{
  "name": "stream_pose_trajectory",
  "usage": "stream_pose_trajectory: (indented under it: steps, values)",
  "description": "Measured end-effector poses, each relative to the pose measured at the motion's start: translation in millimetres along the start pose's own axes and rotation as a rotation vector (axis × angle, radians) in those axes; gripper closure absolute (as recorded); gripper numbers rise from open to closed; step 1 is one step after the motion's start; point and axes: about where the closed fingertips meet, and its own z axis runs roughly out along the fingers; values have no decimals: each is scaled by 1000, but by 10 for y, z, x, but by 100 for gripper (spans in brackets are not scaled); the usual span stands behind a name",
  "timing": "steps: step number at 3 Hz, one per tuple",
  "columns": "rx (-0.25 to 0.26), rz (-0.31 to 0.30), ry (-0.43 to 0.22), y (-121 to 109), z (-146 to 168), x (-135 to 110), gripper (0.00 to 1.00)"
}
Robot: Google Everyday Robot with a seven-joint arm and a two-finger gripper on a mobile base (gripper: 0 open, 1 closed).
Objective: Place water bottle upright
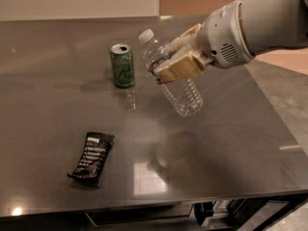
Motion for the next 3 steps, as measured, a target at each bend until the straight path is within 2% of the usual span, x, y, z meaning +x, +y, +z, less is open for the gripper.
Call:
stream_pose_trajectory:
  steps: [3]
  values:
    - [34,23,-285,-8,-144,114,100]
